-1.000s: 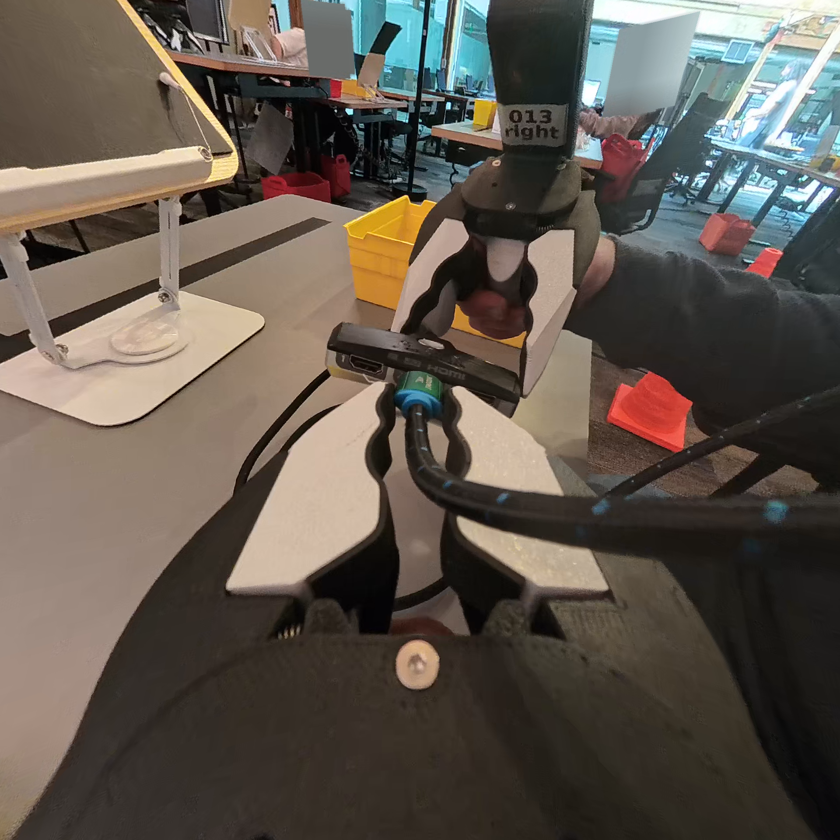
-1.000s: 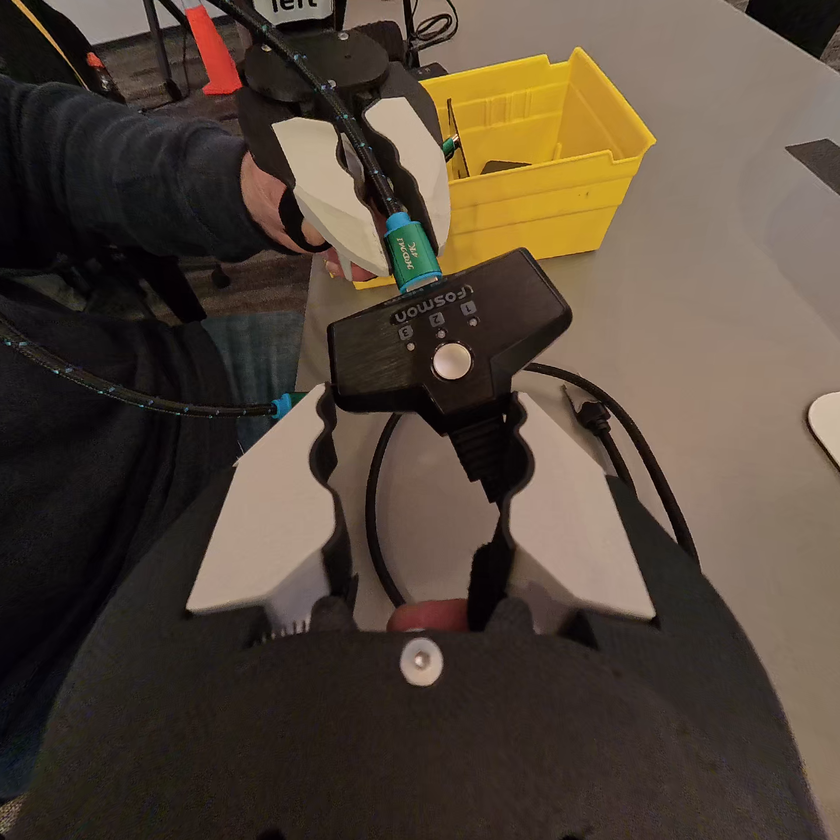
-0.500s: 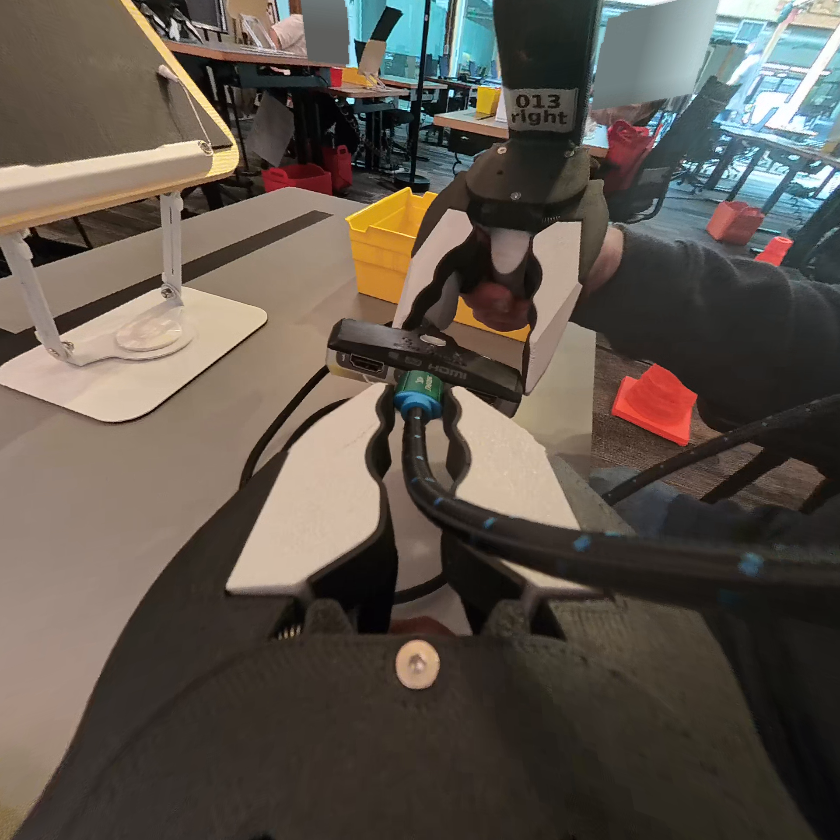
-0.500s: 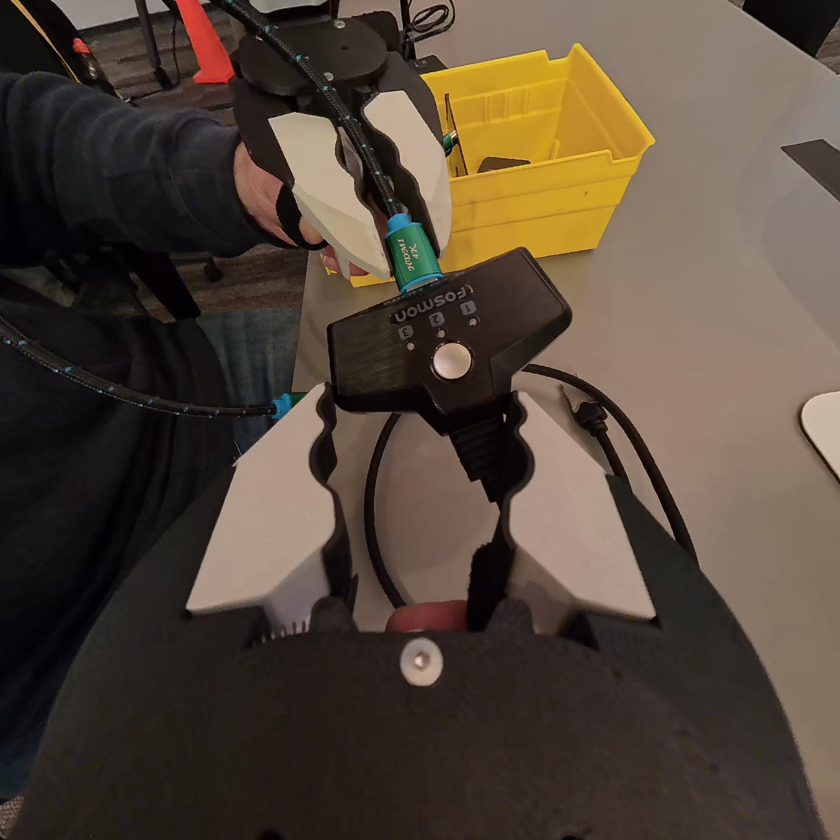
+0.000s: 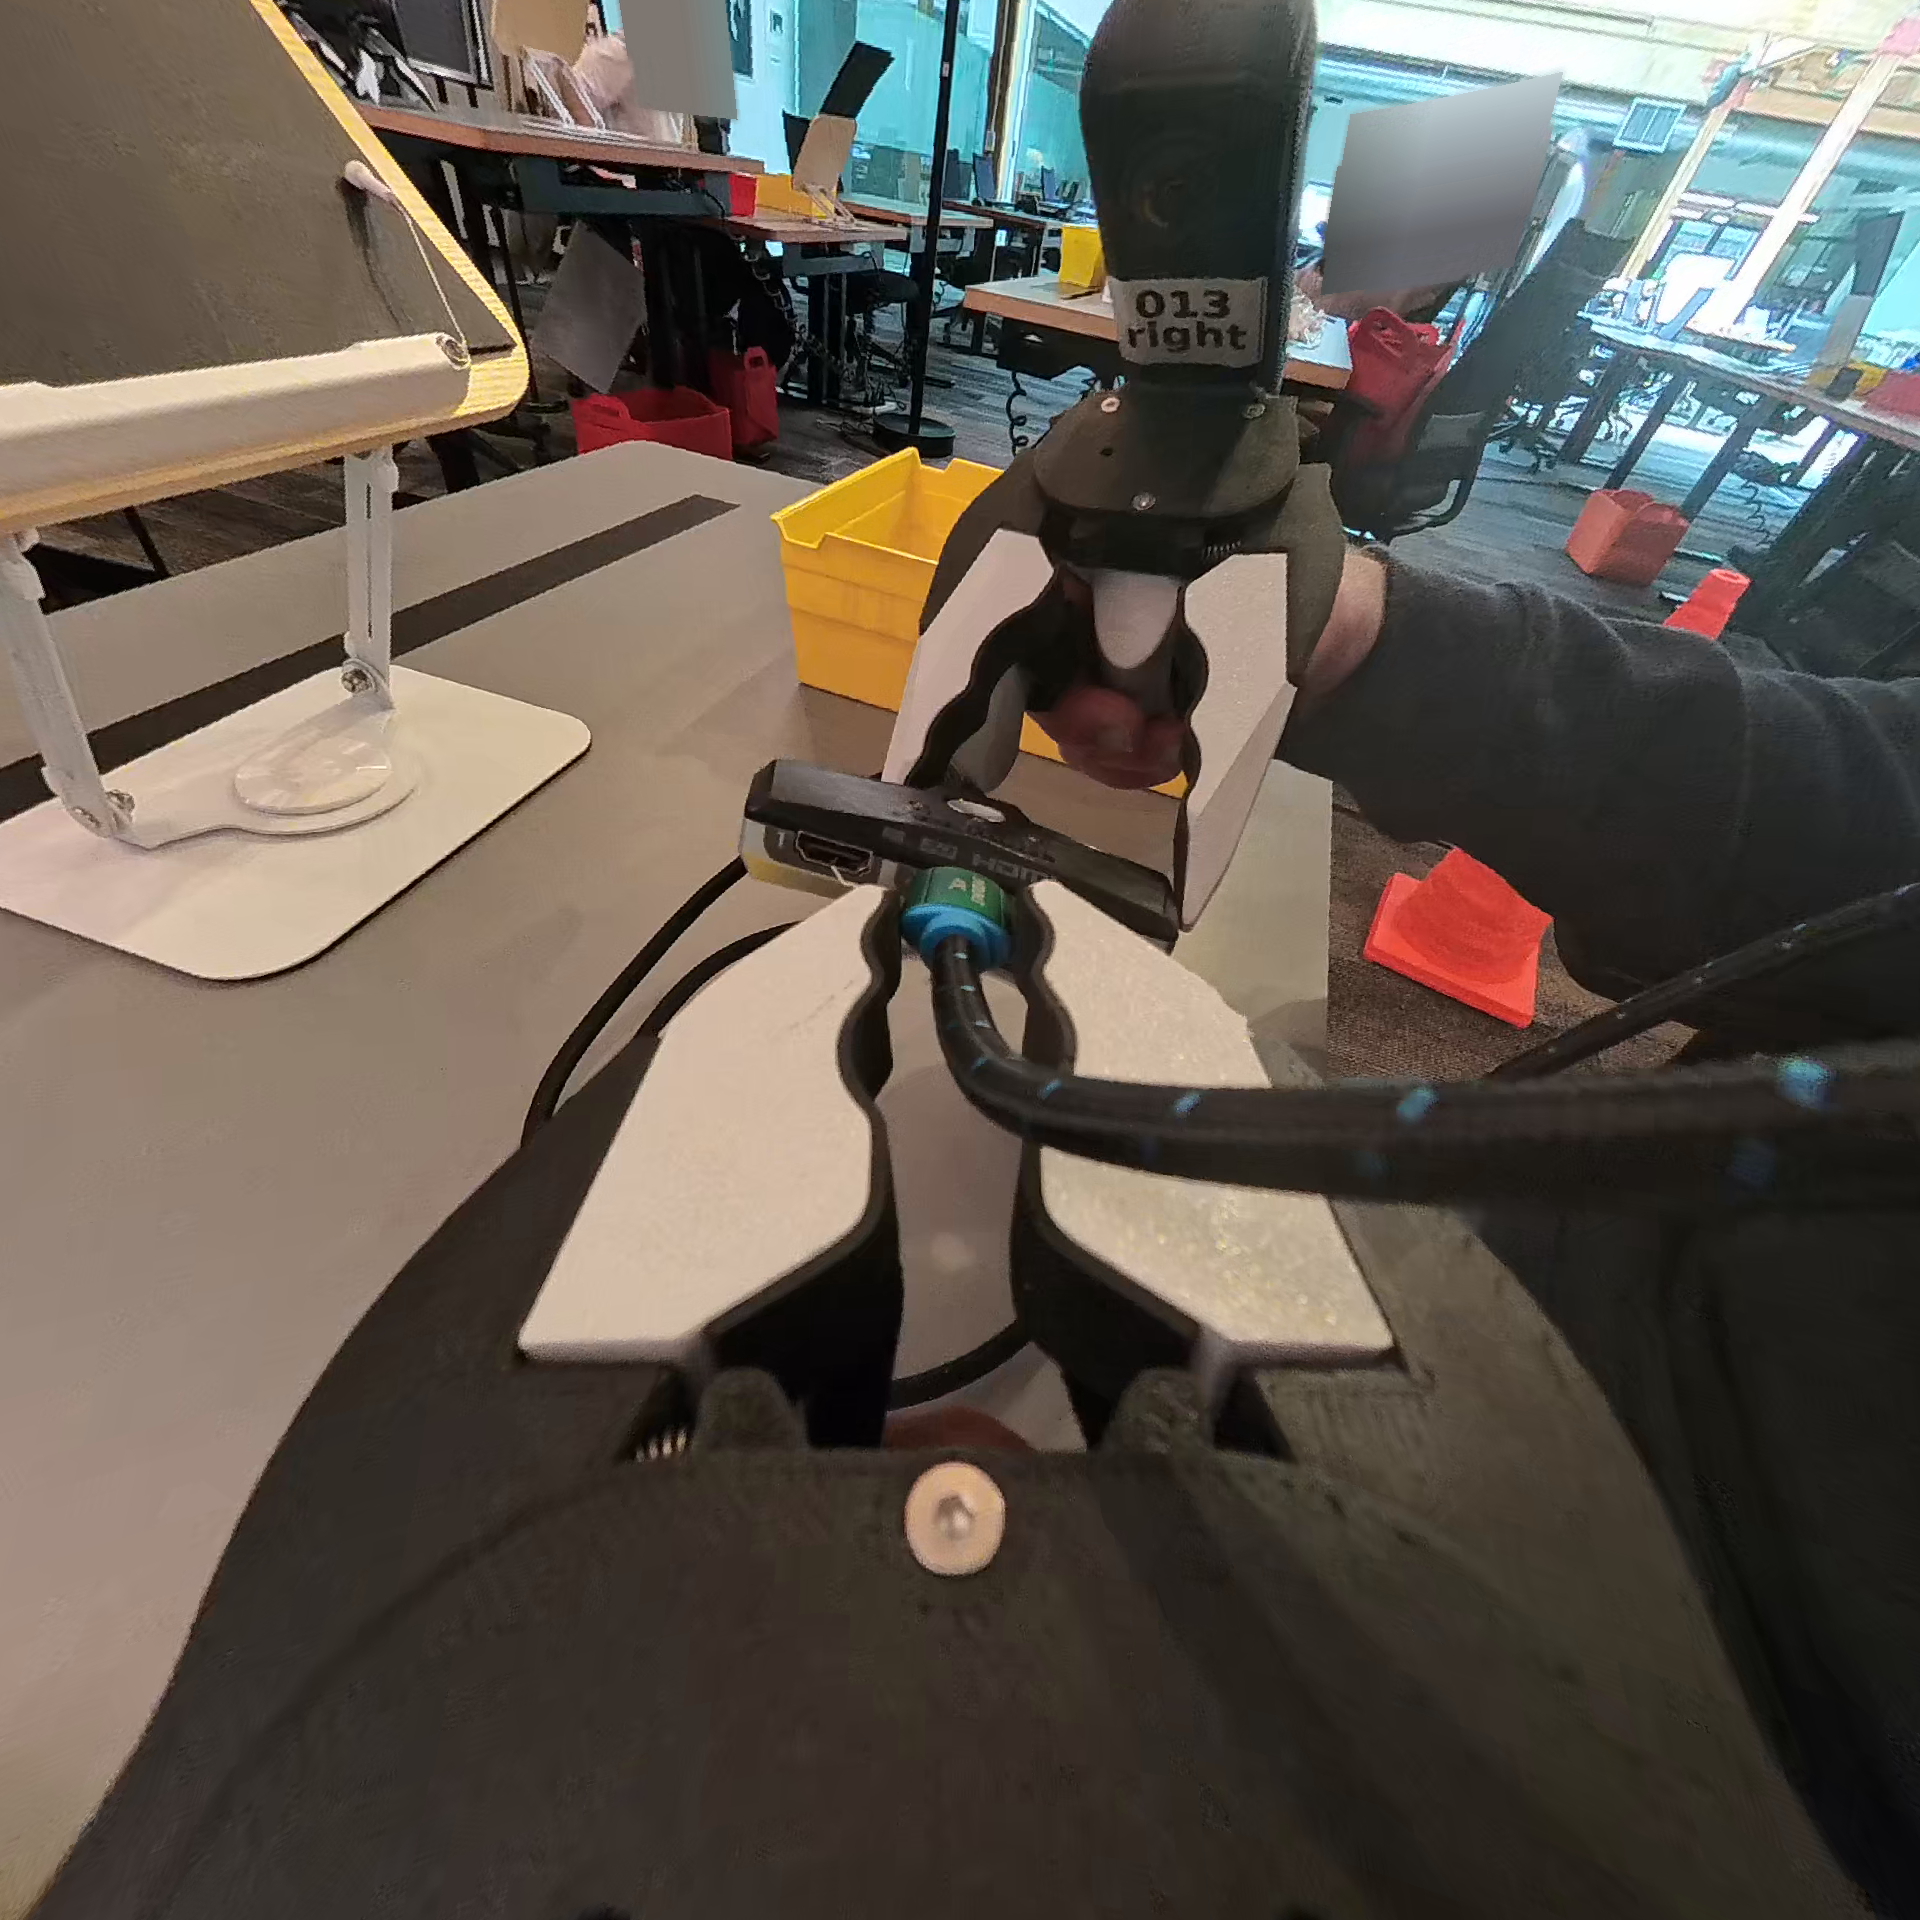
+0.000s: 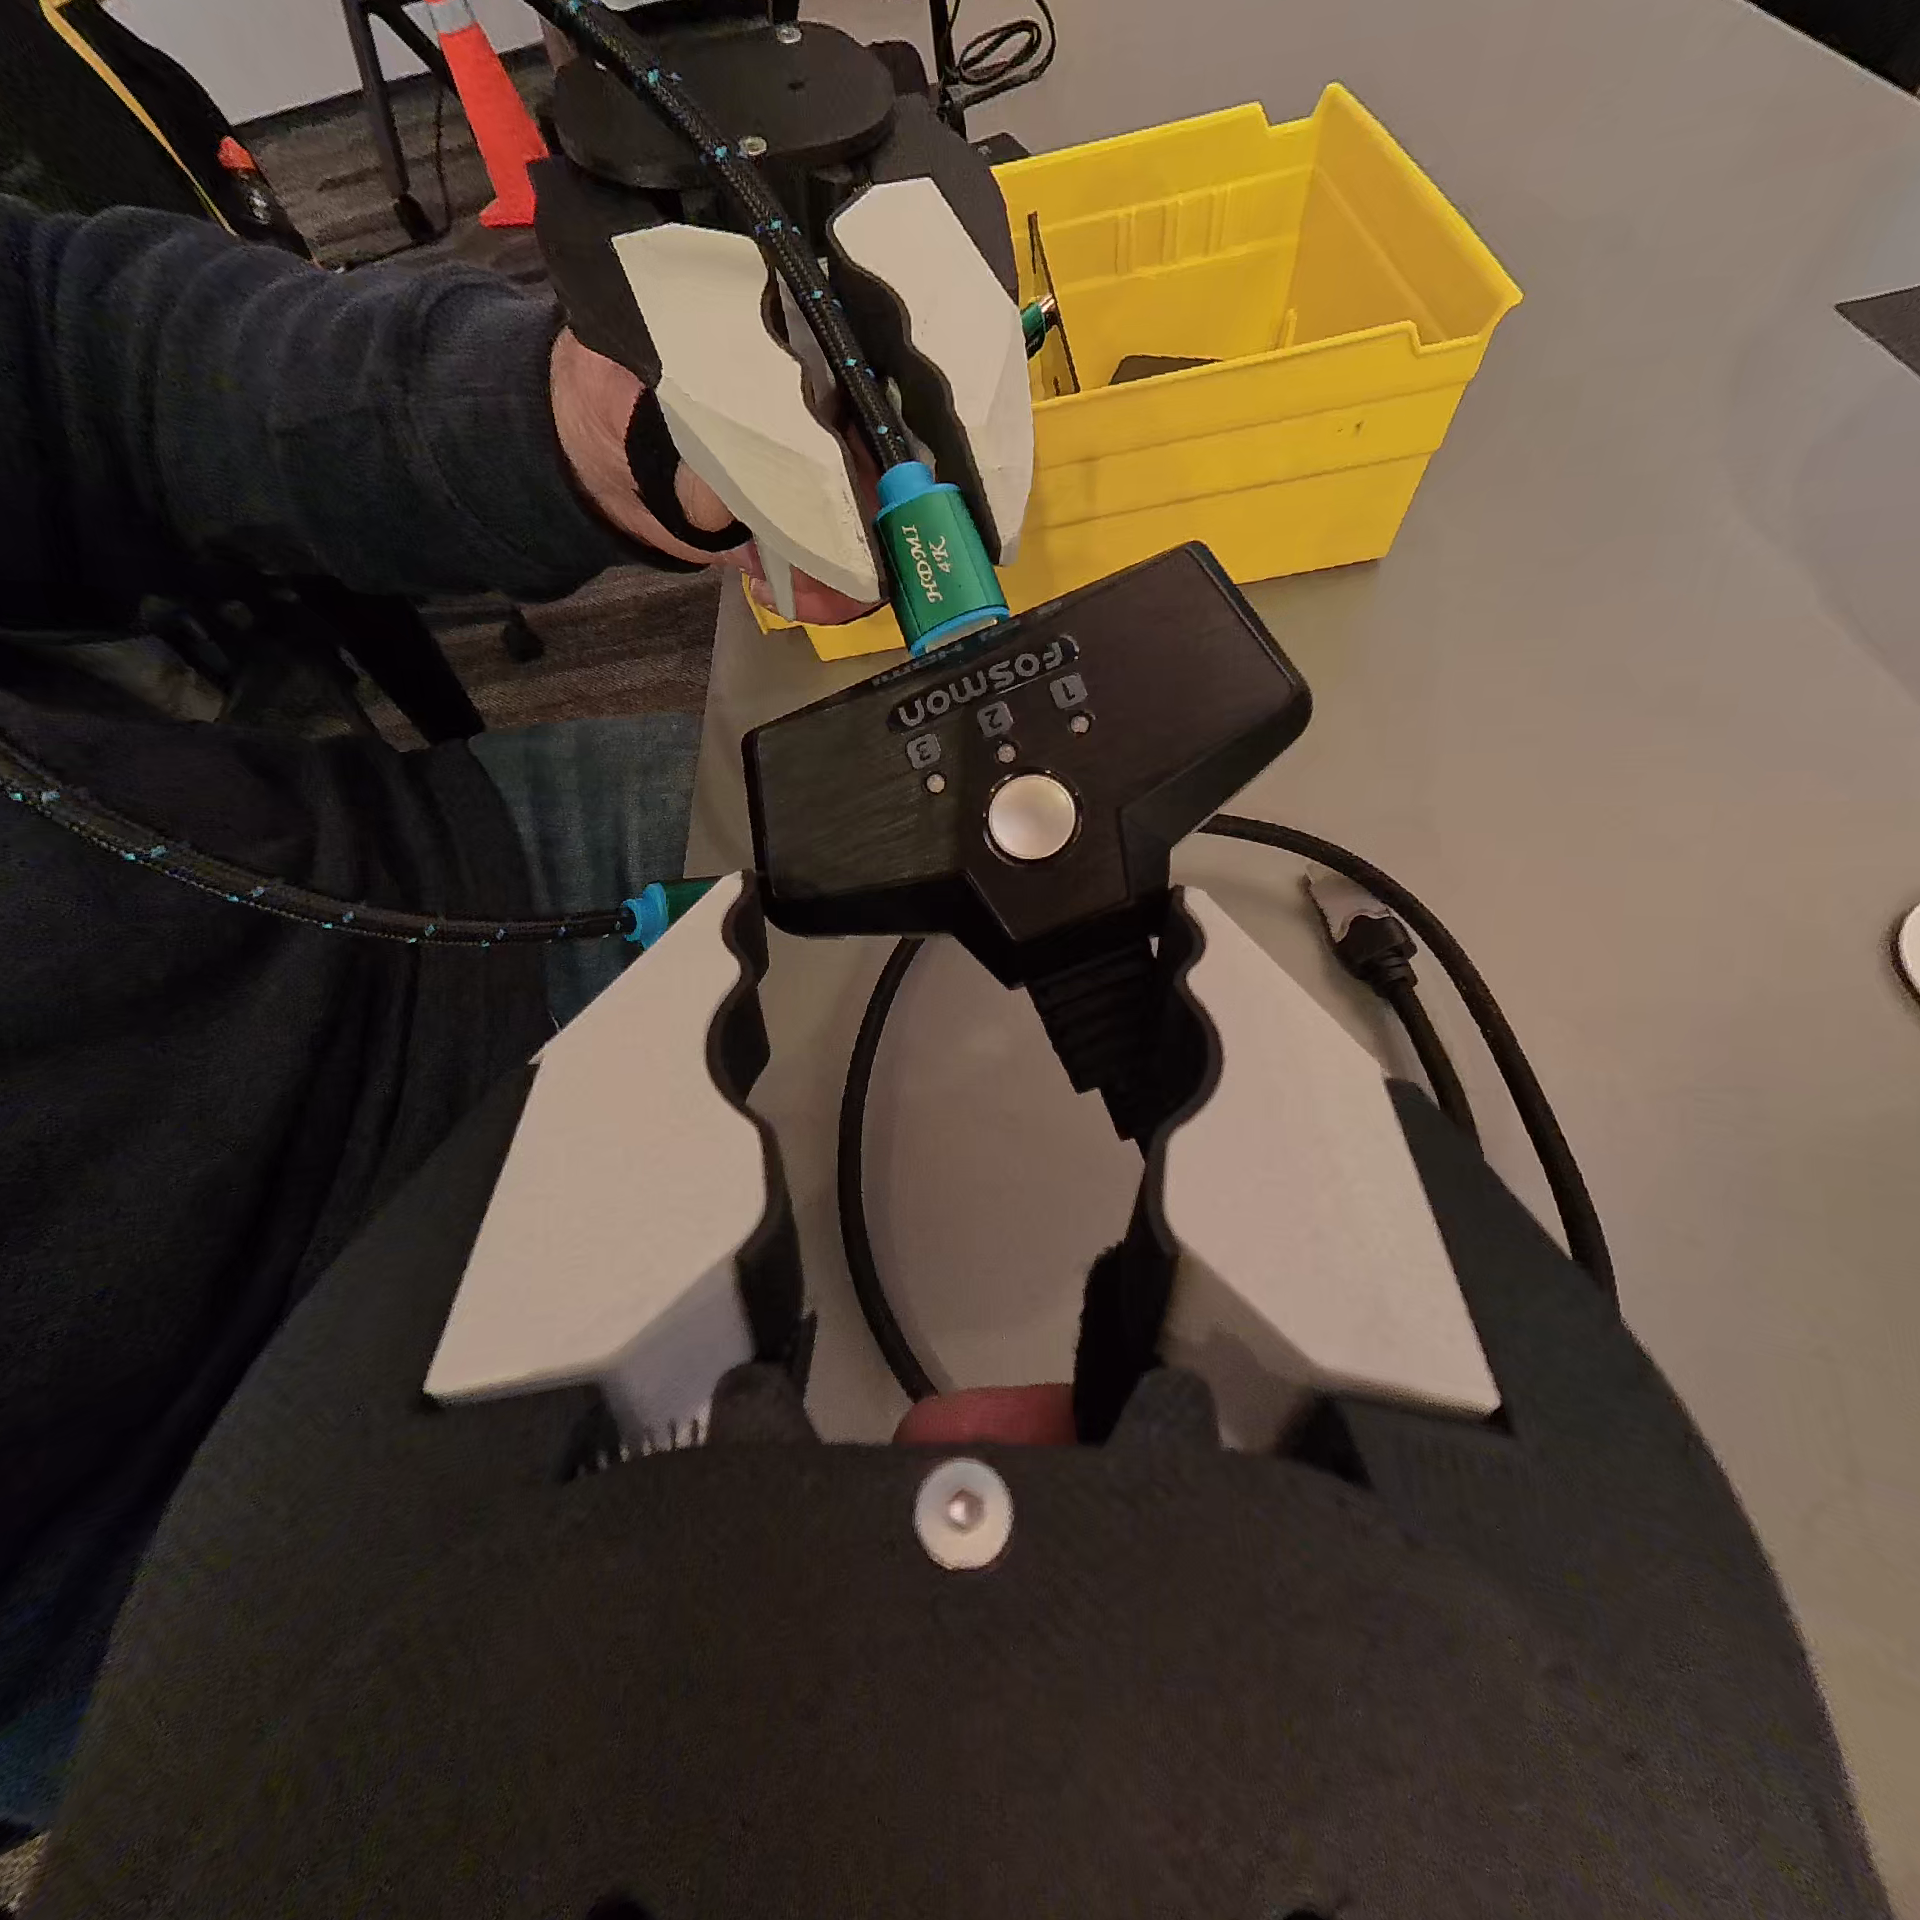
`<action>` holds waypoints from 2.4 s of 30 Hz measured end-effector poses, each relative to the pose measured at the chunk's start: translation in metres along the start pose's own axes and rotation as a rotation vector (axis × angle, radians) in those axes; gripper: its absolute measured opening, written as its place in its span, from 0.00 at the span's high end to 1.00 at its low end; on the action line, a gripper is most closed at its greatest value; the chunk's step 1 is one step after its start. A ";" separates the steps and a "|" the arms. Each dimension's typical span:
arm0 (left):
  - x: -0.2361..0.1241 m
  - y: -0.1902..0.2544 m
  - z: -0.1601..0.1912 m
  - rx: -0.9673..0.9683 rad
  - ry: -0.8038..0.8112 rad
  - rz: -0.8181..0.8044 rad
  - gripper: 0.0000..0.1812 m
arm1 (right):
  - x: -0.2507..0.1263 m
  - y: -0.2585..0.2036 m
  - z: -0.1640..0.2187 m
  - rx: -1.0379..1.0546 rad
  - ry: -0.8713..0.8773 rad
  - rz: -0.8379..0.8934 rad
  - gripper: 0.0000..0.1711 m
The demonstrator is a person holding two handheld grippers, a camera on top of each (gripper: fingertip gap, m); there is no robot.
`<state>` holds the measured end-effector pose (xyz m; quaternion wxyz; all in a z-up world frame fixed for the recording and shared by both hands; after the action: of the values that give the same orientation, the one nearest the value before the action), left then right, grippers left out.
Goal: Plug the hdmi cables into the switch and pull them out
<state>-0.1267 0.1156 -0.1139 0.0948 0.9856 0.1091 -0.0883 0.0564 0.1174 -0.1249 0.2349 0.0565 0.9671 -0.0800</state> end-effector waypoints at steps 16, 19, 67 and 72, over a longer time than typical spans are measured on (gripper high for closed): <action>-0.003 0.000 -0.003 0.016 0.012 -0.003 0.87 | 0.000 0.004 0.004 0.001 -0.016 0.023 0.57; -0.005 -0.001 -0.004 0.019 0.014 -0.012 0.86 | 0.000 0.006 0.006 0.007 -0.016 0.034 0.57; -0.008 -0.046 0.024 -0.288 -0.082 -0.511 0.73 | 0.000 0.064 0.082 0.244 -0.248 0.281 0.52; -0.006 -0.046 0.025 -0.291 -0.100 -0.495 0.73 | -0.007 0.077 0.070 0.154 -0.234 0.404 0.40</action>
<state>-0.1471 0.1534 -0.1450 0.2162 0.8994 0.3531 -0.1404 0.1051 0.1794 -0.1932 0.3516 0.2569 0.8934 -0.1109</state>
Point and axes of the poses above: each gripper's, where its closed fingertips meet, x out along the fingers, z out of its underside, y = z × x across the jaws, the point moved 8 cm from there along -x, back along the fingers, and after that the axes turned 2 degrees about -x, right-handed, at the moved point
